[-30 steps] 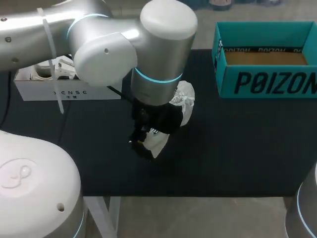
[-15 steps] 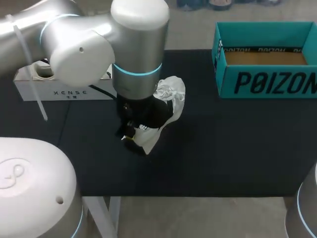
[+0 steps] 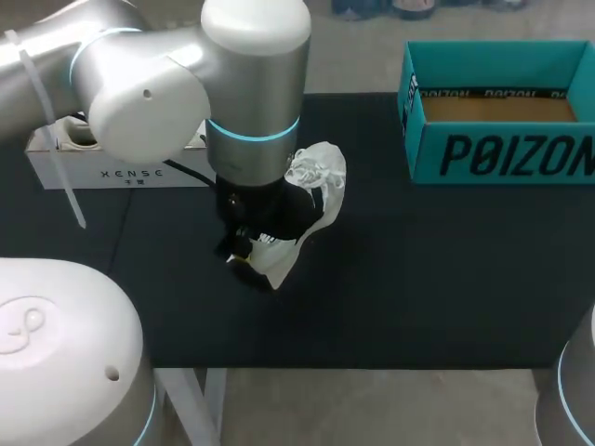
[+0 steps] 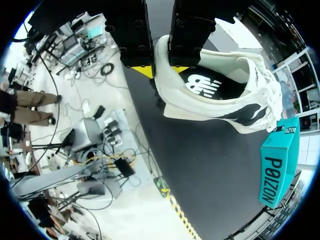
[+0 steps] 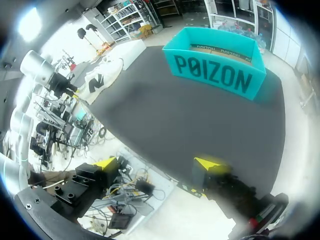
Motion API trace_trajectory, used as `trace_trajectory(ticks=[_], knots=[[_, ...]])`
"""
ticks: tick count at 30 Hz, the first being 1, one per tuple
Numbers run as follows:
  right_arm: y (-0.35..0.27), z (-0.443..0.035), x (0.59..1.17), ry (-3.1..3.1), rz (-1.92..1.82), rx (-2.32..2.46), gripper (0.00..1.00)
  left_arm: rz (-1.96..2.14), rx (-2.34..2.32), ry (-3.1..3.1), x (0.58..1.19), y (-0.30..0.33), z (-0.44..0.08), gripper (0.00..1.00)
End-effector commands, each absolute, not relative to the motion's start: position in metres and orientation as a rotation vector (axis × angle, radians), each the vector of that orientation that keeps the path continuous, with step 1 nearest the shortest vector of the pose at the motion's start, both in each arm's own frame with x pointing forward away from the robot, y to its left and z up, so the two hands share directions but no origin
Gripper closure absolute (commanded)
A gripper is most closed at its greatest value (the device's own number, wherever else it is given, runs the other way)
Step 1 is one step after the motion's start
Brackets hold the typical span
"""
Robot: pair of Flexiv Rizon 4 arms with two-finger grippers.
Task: Take the shoe out of the shoebox, open the shoe tongue, remove and reinsert the insole, then place the shoe into the shoebox
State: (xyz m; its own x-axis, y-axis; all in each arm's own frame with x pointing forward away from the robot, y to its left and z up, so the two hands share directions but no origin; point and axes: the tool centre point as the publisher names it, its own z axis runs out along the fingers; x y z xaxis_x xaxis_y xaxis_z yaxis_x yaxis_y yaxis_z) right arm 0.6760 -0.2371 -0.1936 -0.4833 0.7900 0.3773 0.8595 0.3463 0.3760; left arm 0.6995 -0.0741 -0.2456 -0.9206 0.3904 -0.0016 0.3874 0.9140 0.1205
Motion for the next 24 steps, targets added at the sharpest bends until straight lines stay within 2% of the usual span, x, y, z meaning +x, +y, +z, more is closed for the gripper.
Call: trace_trajectory(ticks=[1, 24], knots=[[-0.237, -0.194, 0.675, -2.471, -0.812, -1.525, 0.0, 0.206, 0.651, 3.013, 0.716, -0.052, -0.236, 1.0], [-0.237, -0.194, 0.675, -2.471, -0.812, -1.525, 0.0, 0.343, 1.01, 2.729, 0.868, 0.092, -0.194, 1.0]])
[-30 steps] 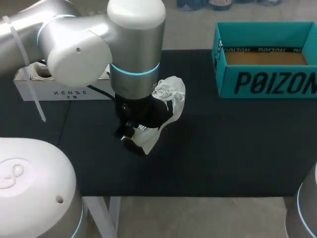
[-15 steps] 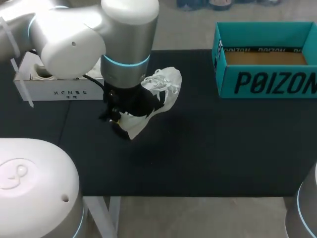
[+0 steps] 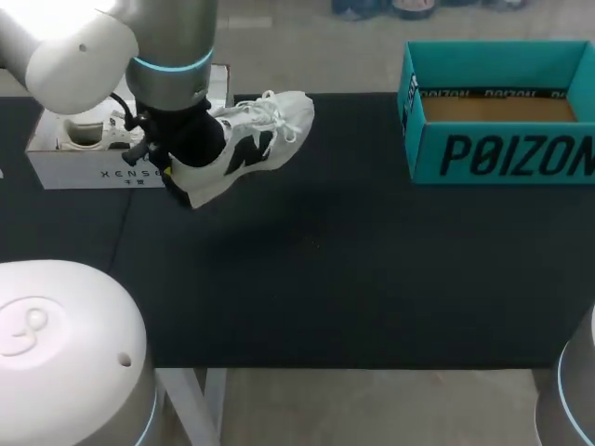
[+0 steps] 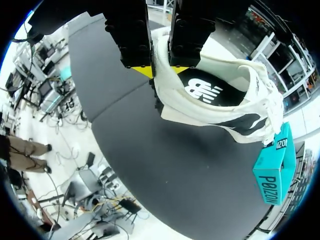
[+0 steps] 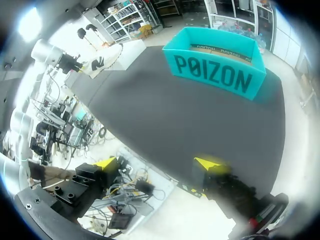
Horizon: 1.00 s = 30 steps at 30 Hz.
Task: Take the shoe out of the shoebox, open the shoe tongue, remove and reinsert the insole, then place the shoe into the shoebox
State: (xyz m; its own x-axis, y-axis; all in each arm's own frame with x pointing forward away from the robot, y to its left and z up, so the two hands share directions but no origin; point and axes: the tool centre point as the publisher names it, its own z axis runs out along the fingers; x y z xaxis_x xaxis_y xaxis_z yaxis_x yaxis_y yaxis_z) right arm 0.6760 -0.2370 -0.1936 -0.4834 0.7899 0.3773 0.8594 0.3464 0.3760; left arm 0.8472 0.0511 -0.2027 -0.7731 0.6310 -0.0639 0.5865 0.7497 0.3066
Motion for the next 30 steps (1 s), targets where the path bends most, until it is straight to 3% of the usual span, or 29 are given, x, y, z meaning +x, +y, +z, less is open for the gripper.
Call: trace_trajectory(ticks=[1, 15, 30], knots=[[-0.237, -0.194, 0.675, -2.471, -0.812, -1.525, 0.0, 0.311, 1.029, 2.71, 0.876, 0.099, -0.191, 1.0], [-0.237, -0.194, 0.675, -2.471, -0.812, -1.525, 0.0, 0.39, 1.11, 2.648, 0.978, 0.21, -0.177, 1.0], [-0.237, -0.194, 0.675, -2.471, -0.812, -1.525, 0.0, 0.386, 1.272, 2.616, 1.037, 0.261, -0.18, 1.0]])
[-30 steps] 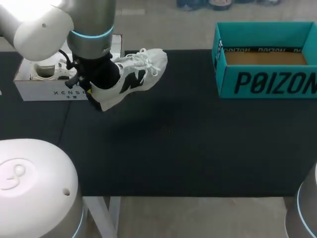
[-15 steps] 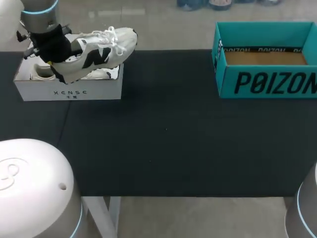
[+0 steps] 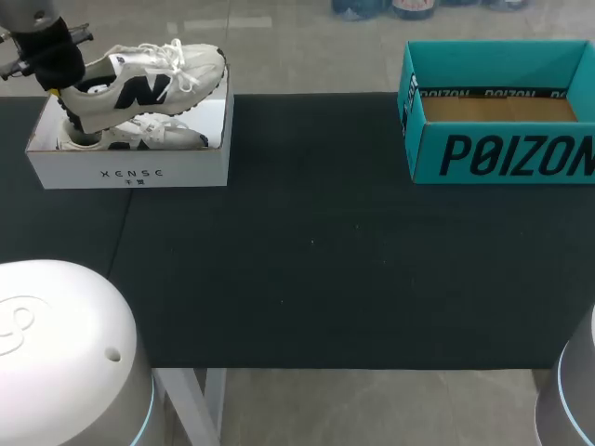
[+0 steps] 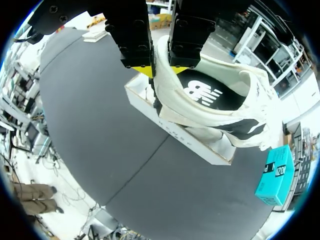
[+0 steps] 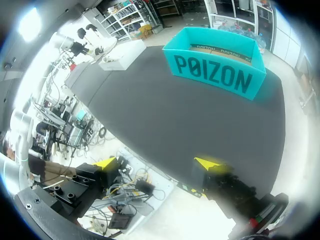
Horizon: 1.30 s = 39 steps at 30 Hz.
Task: Take the shoe out of the shoebox, open the shoe tongue, remove and reinsert the insole, then place the shoe into the shoebox
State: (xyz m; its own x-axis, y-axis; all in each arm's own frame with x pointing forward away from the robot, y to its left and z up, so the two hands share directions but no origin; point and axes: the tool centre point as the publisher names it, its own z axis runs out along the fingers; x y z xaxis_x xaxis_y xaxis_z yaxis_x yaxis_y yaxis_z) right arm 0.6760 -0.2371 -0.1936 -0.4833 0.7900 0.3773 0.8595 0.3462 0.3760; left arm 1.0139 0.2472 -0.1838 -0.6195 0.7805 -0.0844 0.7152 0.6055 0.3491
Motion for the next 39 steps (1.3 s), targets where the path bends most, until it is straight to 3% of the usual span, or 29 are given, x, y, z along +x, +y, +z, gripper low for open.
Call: trace_trajectory(ticks=[1, 21, 39], knots=[[-0.237, -0.194, 0.675, -2.471, -0.812, -1.525, 0.0, 0.386, 1.273, 2.615, 1.04, 0.263, -0.179, 1.0], [-0.237, -0.194, 0.675, -2.471, -0.812, -1.525, 0.0, 0.473, 1.572, 2.505, 1.122, 0.308, -0.175, 1.0], [-0.237, -0.194, 0.675, -2.471, -0.812, -1.525, 0.0, 0.508, 1.568, 2.543, 1.186, 0.335, -0.217, 1.0]])
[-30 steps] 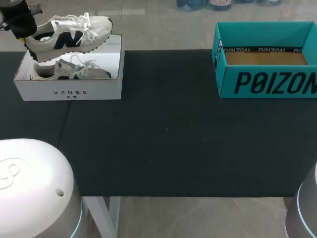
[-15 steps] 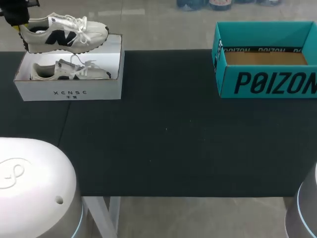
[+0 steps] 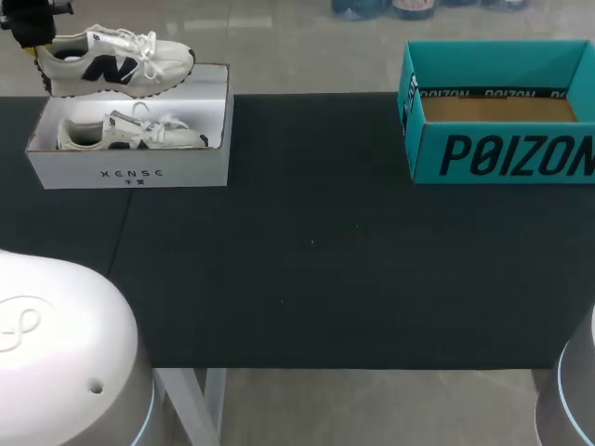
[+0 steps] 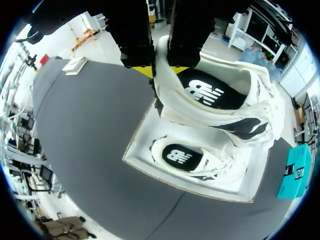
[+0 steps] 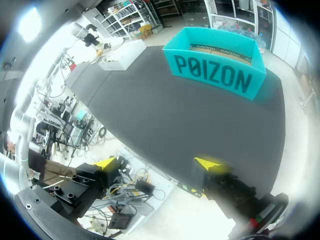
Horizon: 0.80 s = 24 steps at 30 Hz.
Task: Take the shoe out of the shoebox, open the shoe tongue, remove and reinsert the insole, then place the shoe into the shoebox
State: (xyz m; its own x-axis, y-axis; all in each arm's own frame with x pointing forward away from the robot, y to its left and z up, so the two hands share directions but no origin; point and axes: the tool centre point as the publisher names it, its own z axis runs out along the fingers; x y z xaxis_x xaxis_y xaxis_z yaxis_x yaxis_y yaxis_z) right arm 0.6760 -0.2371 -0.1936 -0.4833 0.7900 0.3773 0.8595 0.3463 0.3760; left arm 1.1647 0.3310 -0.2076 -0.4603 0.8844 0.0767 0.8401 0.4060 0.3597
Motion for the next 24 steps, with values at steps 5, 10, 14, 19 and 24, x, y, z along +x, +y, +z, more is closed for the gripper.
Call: trace_trajectory(ticks=[5, 10, 14, 19, 24], knots=[[-0.237, -0.194, 0.675, -2.471, -0.812, -1.525, 0.0, 0.497, 1.58, 2.549, 1.199, 0.334, -0.234, 1.0], [-0.237, -0.194, 0.675, -2.471, -0.812, -1.525, 0.0, 0.488, 1.608, 2.552, 1.203, 0.33, -0.255, 1.0], [-0.237, -0.194, 0.675, -2.471, -0.812, -1.525, 0.0, 0.48, 1.619, 2.556, 1.205, 0.328, -0.27, 1.0], [-0.237, -0.194, 0.675, -2.471, -0.812, -1.525, 0.0, 0.455, 1.645, 2.559, 1.209, 0.325, -0.292, 1.0], [-0.237, -0.194, 0.675, -2.471, -0.812, -1.525, 0.0, 0.43, 1.679, 2.558, 1.211, 0.319, -0.316, 1.0]])
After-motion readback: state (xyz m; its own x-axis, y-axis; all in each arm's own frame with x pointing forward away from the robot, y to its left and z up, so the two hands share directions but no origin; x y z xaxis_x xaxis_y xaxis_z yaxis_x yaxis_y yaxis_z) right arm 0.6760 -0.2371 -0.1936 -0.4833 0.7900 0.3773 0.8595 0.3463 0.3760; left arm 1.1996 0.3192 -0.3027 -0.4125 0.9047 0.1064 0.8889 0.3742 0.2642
